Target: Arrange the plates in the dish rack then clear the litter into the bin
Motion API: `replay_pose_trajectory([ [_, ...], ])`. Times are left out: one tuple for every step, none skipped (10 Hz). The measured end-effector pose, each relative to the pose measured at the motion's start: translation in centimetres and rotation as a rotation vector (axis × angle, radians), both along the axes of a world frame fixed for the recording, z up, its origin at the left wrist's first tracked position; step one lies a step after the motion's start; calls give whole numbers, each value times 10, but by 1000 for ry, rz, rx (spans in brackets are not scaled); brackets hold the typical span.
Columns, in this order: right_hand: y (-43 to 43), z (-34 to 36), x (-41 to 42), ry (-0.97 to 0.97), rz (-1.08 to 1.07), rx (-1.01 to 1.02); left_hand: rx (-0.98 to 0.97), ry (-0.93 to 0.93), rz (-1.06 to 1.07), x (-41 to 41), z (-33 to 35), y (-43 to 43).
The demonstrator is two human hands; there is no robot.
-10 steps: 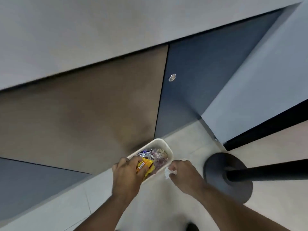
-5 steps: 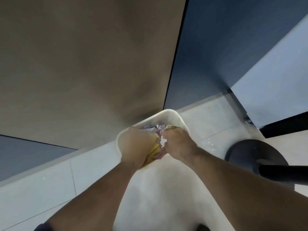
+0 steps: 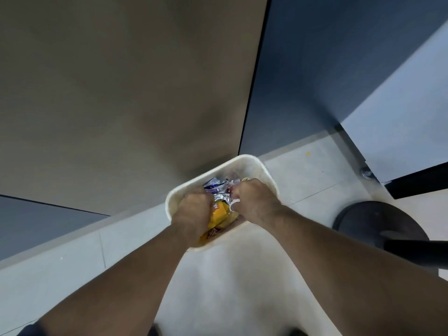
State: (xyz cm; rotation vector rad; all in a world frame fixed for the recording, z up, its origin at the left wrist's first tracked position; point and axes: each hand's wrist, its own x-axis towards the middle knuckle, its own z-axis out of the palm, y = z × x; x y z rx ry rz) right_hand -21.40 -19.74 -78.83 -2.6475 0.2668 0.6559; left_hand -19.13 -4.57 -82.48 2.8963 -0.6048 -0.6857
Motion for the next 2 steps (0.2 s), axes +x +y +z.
replay_pose_trajectory([
  [-7,26,0,13,-29,88,-130,-17,61,7,30,8],
  [-12,68,-5,-26,-62,126,-229,-62,58,2,72,14],
])
